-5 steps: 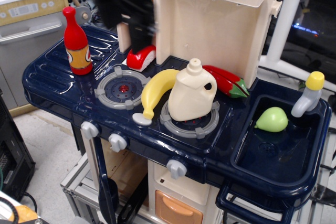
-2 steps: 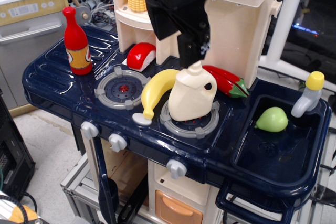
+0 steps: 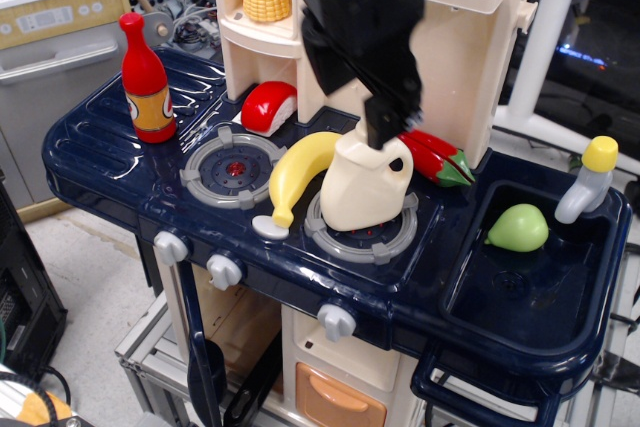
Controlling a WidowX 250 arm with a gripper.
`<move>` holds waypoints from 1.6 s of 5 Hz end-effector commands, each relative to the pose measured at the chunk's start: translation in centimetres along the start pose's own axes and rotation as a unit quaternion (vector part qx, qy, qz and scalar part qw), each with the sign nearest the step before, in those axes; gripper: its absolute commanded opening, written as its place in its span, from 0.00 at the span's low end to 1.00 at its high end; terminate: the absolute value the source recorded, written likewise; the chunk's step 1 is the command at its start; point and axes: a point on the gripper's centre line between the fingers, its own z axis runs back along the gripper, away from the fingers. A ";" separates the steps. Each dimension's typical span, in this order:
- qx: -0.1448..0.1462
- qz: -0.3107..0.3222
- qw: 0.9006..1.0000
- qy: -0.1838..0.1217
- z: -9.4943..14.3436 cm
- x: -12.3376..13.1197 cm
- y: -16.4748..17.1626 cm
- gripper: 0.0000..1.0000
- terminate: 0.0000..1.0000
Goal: Put detergent in sink
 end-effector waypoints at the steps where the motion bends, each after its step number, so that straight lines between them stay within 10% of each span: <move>1: -0.007 0.042 0.998 -0.055 -1.5 0.6 -0.1 1.00 0.00; 3: 0.001 0.065 0.995 -0.082 -4.2 -0.9 -0.4 1.00 0.00; 4: 0.006 0.075 0.994 -0.074 -4.3 -1.1 -0.5 0.00 0.00; 6: 0.014 0.192 0.980 -0.048 -2.6 1.1 -1.6 0.00 0.00; 8: 0.068 0.348 0.935 -0.024 -2.4 4.5 -5.2 0.00 0.00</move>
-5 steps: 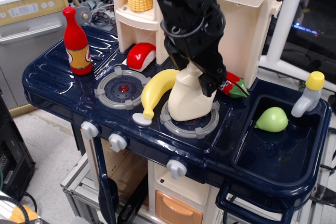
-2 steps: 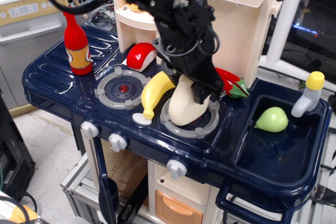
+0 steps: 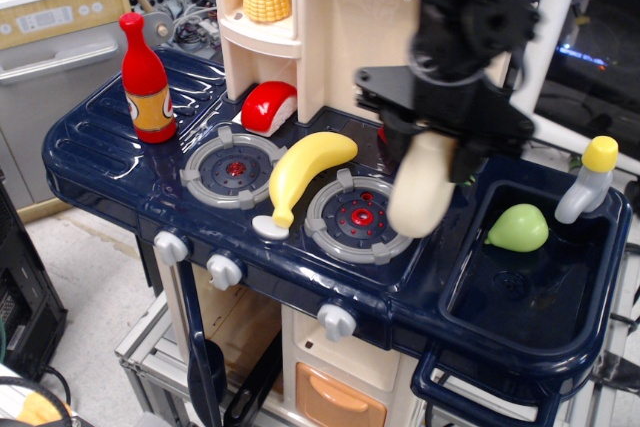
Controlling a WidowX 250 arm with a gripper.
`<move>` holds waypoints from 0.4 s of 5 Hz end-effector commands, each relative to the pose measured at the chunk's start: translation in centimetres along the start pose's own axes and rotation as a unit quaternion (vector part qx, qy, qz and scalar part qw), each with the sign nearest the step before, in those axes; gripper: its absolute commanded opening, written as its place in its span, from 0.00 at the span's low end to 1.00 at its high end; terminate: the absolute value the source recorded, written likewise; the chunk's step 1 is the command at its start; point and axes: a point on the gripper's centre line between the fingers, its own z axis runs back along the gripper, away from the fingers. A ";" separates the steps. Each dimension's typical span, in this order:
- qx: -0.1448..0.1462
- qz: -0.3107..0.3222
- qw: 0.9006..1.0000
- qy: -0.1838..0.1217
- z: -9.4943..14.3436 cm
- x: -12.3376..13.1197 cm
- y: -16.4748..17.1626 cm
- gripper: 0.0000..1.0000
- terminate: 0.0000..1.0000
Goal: Put detergent in sink
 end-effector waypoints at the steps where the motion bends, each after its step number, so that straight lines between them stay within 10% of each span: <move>1: 0.046 0.113 0.992 -0.018 1.3 0.8 -4.0 0.00 0.00; 2: 0.064 0.130 0.989 -0.025 1.4 0.4 -5.1 0.00 0.00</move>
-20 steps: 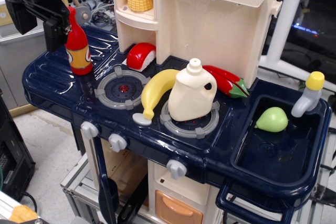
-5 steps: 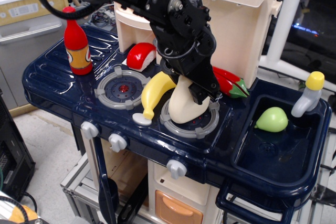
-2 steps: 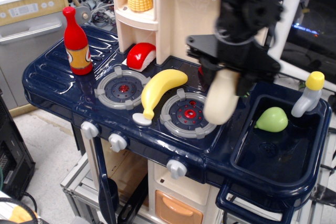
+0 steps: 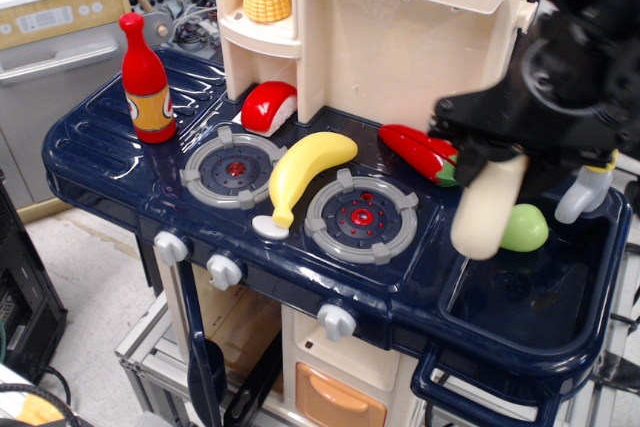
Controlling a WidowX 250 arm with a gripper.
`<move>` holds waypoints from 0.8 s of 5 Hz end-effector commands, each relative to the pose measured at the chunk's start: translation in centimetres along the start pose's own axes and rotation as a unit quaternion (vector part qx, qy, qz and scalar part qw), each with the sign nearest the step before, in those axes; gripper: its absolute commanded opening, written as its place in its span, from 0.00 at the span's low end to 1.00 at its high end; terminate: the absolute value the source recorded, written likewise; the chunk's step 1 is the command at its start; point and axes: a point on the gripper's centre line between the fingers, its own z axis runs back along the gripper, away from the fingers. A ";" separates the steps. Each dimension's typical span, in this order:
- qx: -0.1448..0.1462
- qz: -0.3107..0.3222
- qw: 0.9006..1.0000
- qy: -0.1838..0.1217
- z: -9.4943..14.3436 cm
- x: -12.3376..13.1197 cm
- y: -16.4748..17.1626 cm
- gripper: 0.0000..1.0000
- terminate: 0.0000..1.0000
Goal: Put detergent in sink
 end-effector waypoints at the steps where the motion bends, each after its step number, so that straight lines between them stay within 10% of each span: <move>1: -0.012 0.040 0.998 -0.041 1.2 0.3 -1.3 1.00 0.00; 3: -0.012 0.040 0.998 -0.041 1.2 0.3 -1.3 1.00 0.00; 4: -0.012 0.040 0.998 -0.041 1.2 0.3 -1.3 1.00 1.00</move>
